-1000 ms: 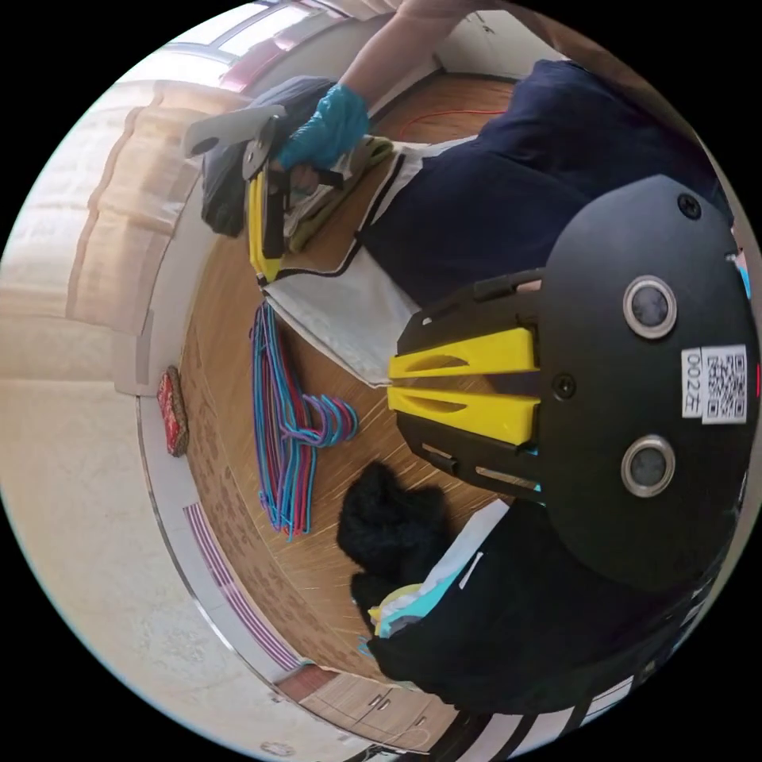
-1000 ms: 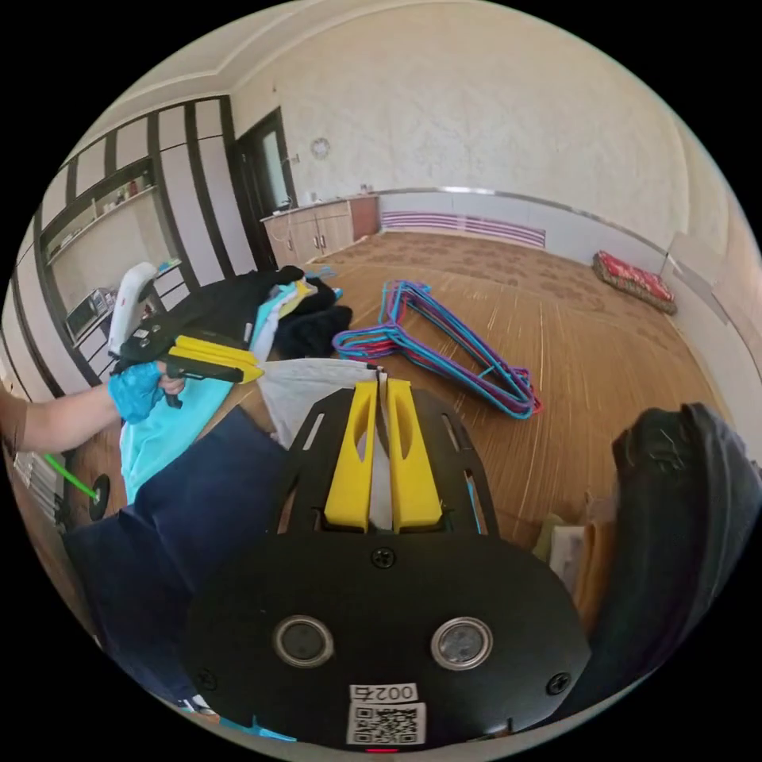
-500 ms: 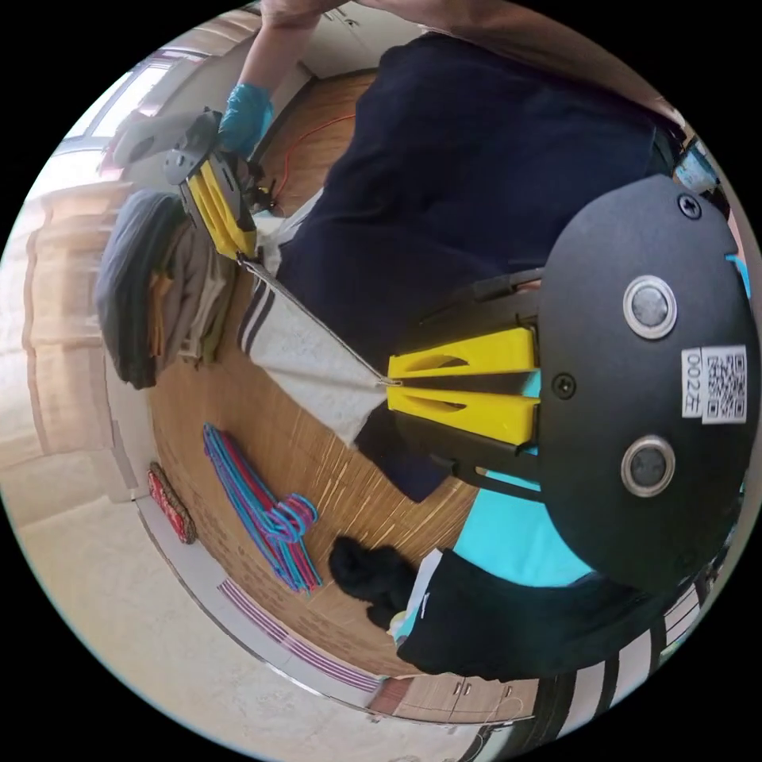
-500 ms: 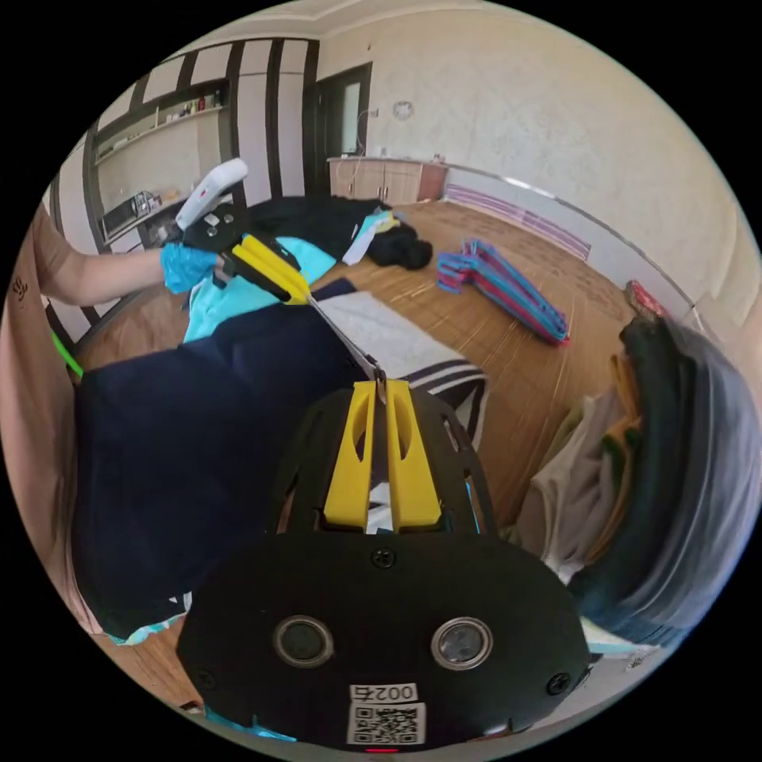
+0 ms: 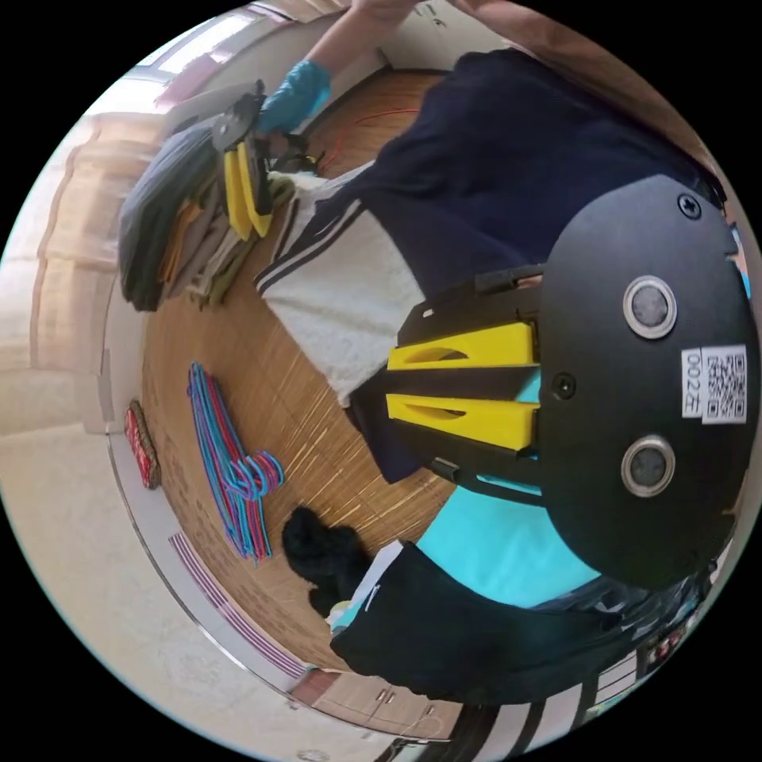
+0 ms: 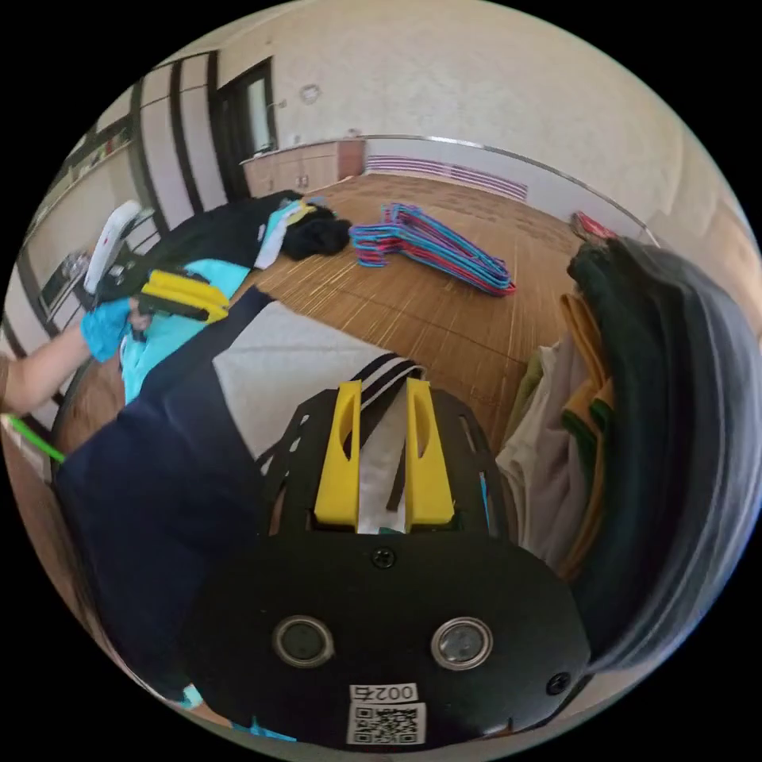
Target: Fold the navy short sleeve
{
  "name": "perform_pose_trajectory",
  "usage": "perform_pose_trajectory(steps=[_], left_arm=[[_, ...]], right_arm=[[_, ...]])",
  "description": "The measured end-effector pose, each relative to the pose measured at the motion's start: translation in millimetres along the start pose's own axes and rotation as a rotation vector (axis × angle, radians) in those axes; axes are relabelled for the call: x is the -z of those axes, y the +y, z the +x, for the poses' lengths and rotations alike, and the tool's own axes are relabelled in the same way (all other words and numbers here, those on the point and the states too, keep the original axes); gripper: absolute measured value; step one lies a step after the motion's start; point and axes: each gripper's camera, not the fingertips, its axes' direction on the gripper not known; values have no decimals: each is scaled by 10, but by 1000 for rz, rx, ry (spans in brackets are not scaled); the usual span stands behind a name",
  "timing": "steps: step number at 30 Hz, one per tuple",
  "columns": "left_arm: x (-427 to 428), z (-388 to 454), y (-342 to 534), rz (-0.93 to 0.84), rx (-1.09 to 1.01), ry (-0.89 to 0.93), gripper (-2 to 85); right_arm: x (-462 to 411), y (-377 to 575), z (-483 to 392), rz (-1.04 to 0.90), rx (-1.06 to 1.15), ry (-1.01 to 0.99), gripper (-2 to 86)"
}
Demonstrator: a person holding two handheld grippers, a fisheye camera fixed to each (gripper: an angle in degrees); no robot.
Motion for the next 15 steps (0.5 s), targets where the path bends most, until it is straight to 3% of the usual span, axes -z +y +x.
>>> perform_pose_trajectory(steps=[15], left_arm=[[-500, -93, -211, -47, 119, -5, 45]], right_arm=[[-699, -118, 284, -128, -148, -48, 72]])
